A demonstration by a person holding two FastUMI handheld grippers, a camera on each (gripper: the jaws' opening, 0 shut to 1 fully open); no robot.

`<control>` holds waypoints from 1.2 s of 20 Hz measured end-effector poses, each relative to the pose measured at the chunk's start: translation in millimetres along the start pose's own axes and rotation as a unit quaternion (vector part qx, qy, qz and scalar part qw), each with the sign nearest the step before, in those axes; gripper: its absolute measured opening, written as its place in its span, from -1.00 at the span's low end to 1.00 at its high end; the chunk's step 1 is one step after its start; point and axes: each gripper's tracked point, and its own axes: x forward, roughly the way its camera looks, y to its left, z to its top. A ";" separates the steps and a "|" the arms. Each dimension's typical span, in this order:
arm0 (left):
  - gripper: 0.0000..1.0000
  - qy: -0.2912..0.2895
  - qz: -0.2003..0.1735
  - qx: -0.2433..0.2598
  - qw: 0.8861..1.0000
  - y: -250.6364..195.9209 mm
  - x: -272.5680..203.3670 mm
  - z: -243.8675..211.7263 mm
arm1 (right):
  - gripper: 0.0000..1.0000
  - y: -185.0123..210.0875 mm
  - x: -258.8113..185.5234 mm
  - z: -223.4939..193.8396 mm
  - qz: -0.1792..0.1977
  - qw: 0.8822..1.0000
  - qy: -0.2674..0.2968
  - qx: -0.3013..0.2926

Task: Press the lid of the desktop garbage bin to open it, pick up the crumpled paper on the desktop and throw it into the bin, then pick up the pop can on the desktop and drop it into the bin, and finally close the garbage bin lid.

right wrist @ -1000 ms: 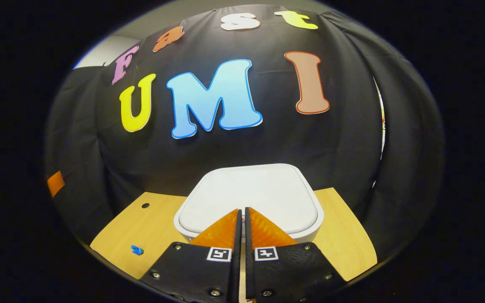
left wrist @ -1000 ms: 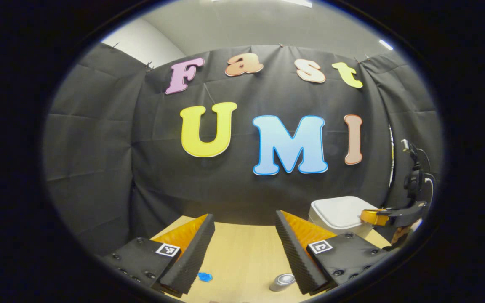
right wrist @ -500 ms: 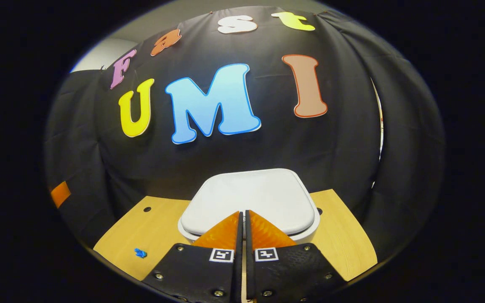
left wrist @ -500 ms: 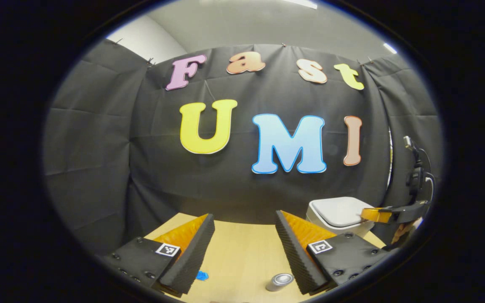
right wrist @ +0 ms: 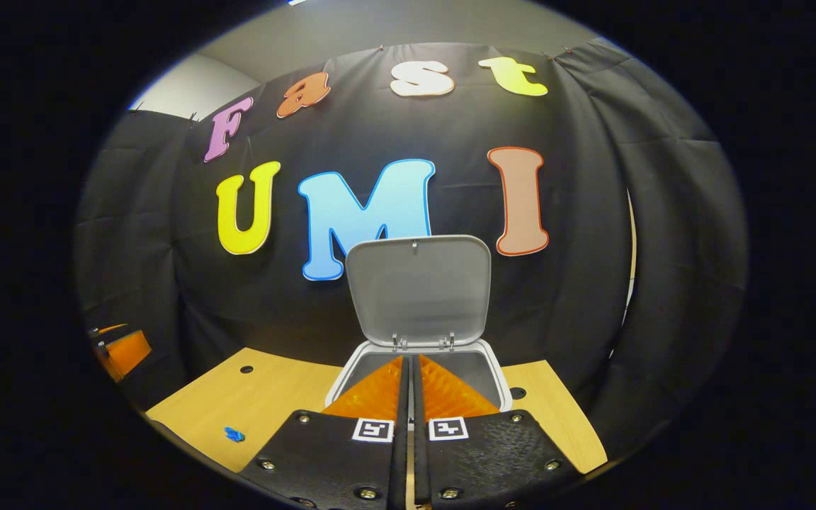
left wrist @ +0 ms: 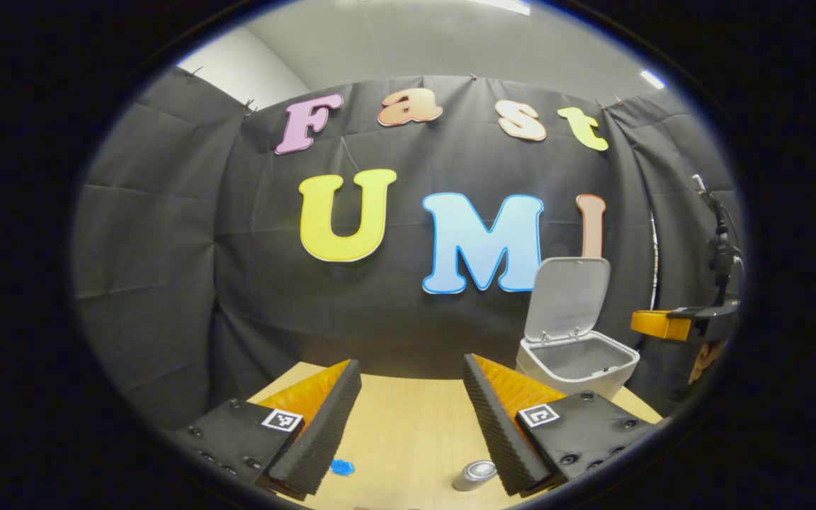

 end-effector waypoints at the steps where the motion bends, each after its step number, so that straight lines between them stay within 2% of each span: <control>1: 0.86 0.000 0.000 0.001 1.000 2.3 0.1 0.7 | -0.92 0.6 -1.8 1.8 0.000 1.000 -0.002 0.001; 11: 0.90 0.013 -0.005 0.006 1.000 17.9 3.9 -18.3 | -0.92 5.2 -15.3 5.6 -0.004 1.000 -0.008 0.006; 16: 0.86 0.036 0.002 0.009 0.999 36.7 11.9 -44.2 | -0.92 5.3 -18.5 3.2 -0.007 1.000 -0.003 0.003; 24: 0.94 0.091 0.023 0.012 0.996 73.5 16.8 -105.3 | -0.92 -2.0 -21.4 -6.1 -0.021 1.000 0.011 0.000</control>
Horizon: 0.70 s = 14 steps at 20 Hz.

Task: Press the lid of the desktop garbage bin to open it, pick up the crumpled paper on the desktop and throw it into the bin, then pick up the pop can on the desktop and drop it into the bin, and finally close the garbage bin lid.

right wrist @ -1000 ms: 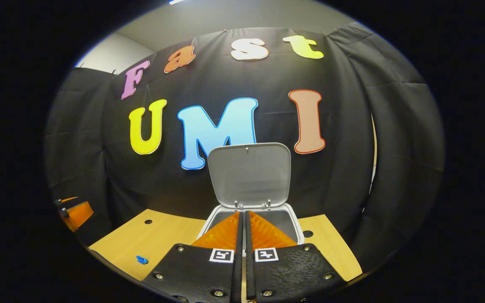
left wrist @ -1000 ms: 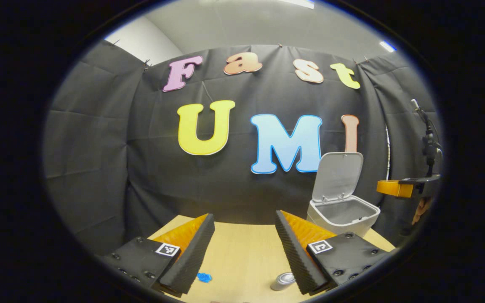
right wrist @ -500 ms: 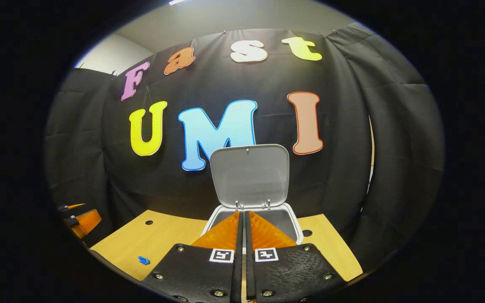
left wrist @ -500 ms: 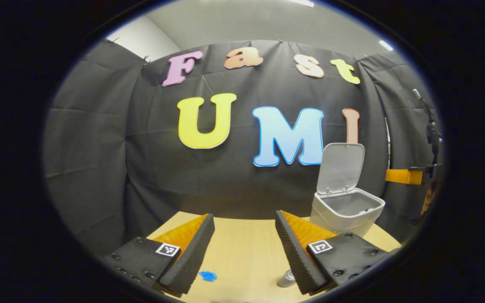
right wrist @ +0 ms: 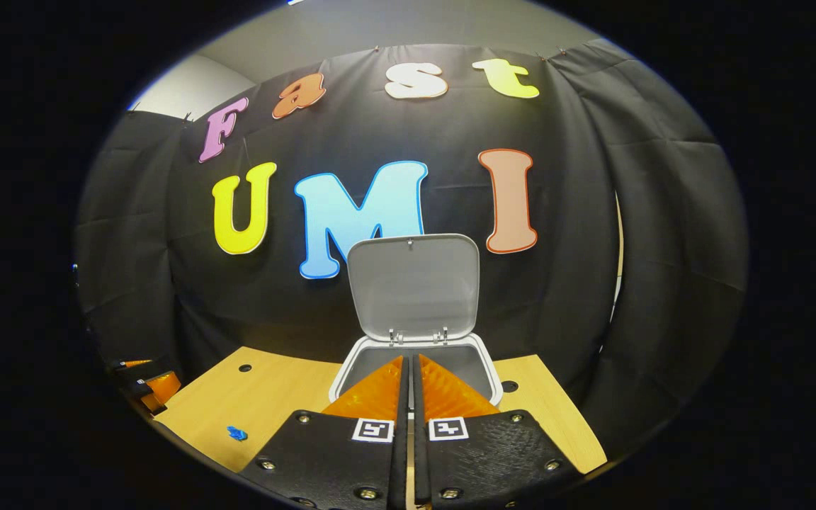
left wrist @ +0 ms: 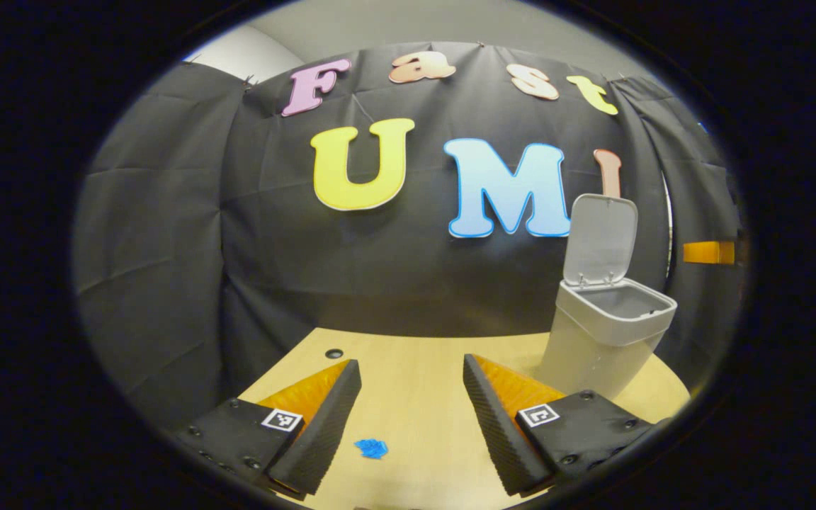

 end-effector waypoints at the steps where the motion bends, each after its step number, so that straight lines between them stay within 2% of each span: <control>1: 0.94 0.006 0.002 -0.001 1.000 3.8 2.0 -6.7 | -0.92 -0.7 -0.2 -1.6 -0.002 1.000 0.002 0.000; 14: 0.91 0.108 0.019 -0.006 0.994 35.8 27.0 -109.8 | -0.92 -14.6 -1.3 -25.0 -0.019 0.999 0.032 0.011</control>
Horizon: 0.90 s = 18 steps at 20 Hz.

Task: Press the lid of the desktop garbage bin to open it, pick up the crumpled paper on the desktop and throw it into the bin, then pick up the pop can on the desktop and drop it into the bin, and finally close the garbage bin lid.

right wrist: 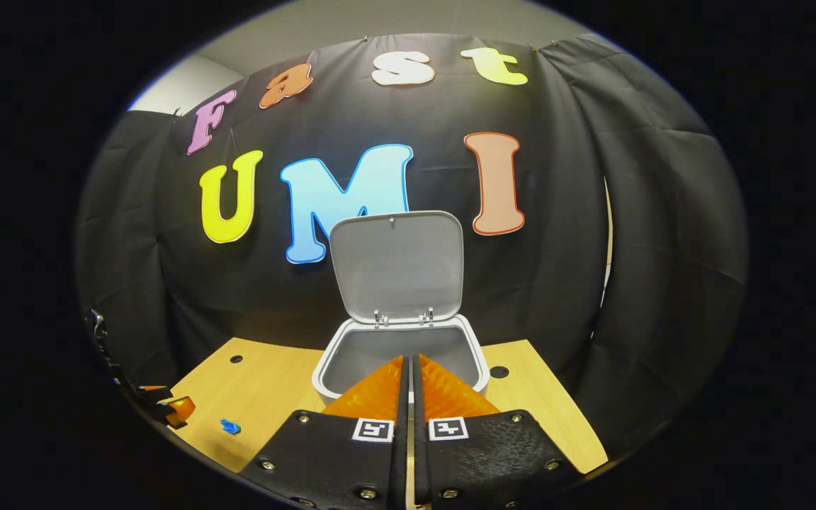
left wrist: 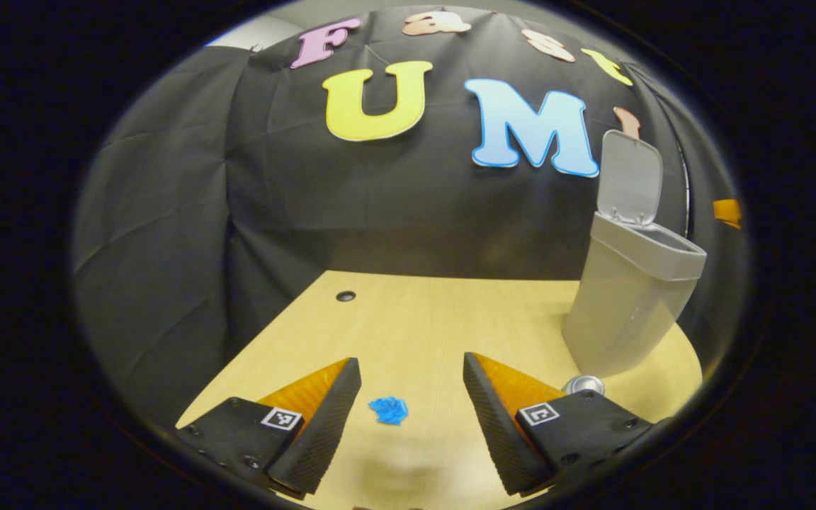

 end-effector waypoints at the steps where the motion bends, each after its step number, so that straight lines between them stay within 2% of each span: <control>1: 0.91 0.009 0.000 -0.002 1.000 1.0 2.8 -8.4 | -0.92 -1.5 -0.4 -2.7 -0.002 1.000 0.003 0.002; 2: 0.96 0.017 0.001 -0.003 1.000 2.2 5.6 -15.2 | -0.92 -3.8 -0.5 -5.9 -0.004 1.000 0.007 0.004; 5: 0.87 0.038 0.004 -0.006 0.999 6.0 16.7 -35.8 | -0.93 -9.1 -1.8 -12.2 -0.011 1.000 0.015 0.009; 7: 0.96 0.051 0.004 -0.008 0.999 8.6 23.3 -46.2 | -0.92 -13.9 -2.4 -15.8 -0.017 1.000 0.019 0.012; 18: 0.92 0.106 0.008 0.000 0.994 21.2 68.6 -86.9 | -0.92 -22.4 -6.6 -28.4 -0.042 0.998 0.038 0.018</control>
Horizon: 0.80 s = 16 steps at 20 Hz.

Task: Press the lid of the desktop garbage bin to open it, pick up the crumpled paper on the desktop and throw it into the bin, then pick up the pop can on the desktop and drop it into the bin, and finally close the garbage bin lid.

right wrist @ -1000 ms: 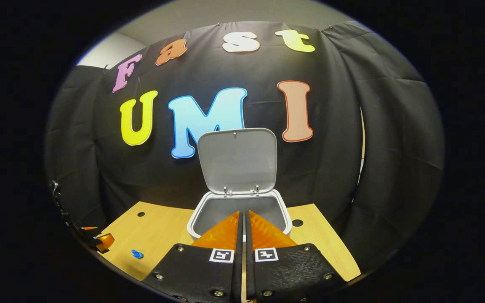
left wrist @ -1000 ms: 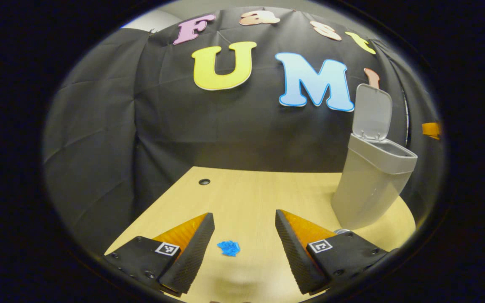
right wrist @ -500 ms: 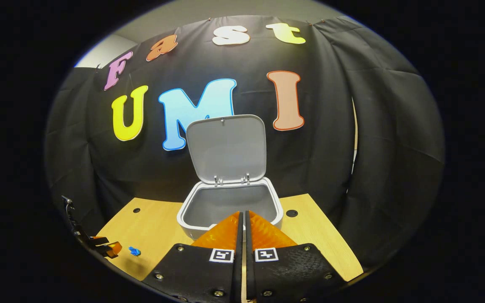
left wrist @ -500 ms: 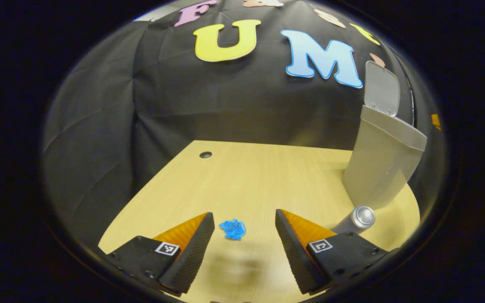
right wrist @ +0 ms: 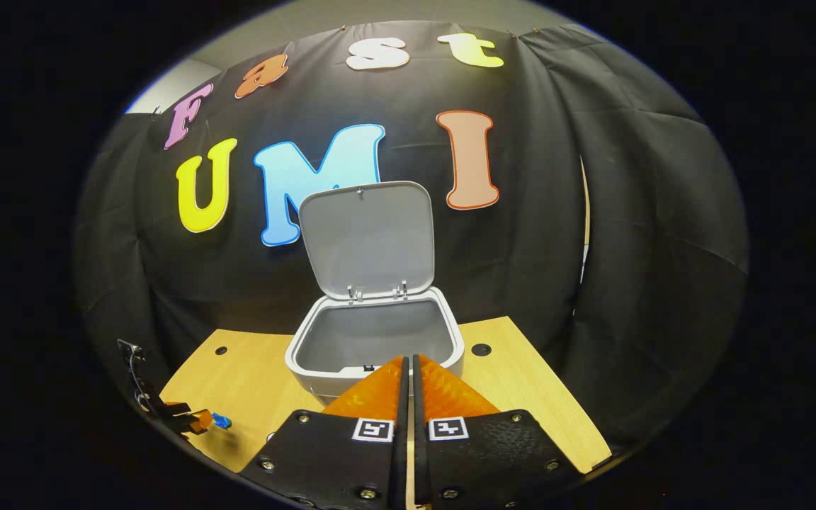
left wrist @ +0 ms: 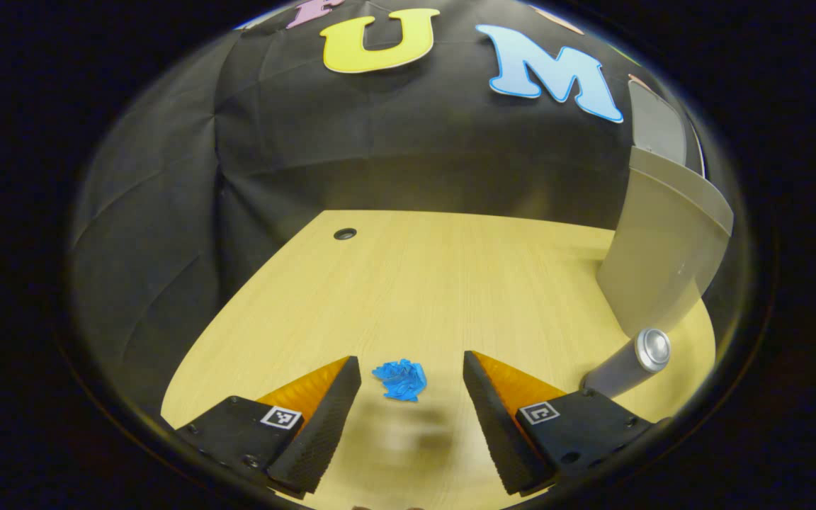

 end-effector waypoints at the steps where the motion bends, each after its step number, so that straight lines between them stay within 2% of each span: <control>1: 0.87 0.005 0.000 0.000 1.000 1.3 7.1 -3.1 | -0.92 0.1 -0.1 -0.9 -0.002 1.000 0.002 0.001; 2: 0.92 0.010 0.000 0.000 1.000 2.5 12.6 -5.4 | -0.92 -1.0 0.2 -1.3 -0.004 1.000 0.004 0.001; 6: 0.87 0.025 0.002 -0.001 1.000 6.7 29.5 -15.5 | -0.92 -7.6 -0.8 -4.2 -0.017 1.000 0.010 0.005; 8: 0.96 0.033 -0.002 0.001 0.999 5.4 39.1 -19.2 | -0.92 -11.8 -1.8 -6.7 -0.024 1.000 0.015 0.004; 10: 0.96 0.040 -0.005 0.002 0.999 5.1 45.1 -24.0 | -0.92 -17.6 -2.5 -9.9 -0.031 0.999 0.019 0.003; 11: 0.87 0.045 -0.004 0.002 0.999 5.1 47.9 -26.2 | -0.92 -18.7 -3.6 -9.8 -0.035 0.999 0.021 0.003; 13: 0.96 0.051 -0.004 0.001 0.999 4.7 57.5 -29.8 | -0.92 -23.2 -5.8 -11.4 -0.041 0.999 0.024 0.003; 16: 0.96 0.064 -0.004 -0.002 0.998 6.8 69.1 -36.2 | -0.92 -29.5 -9.3 -12.3 -0.047 0.998 0.028 0.006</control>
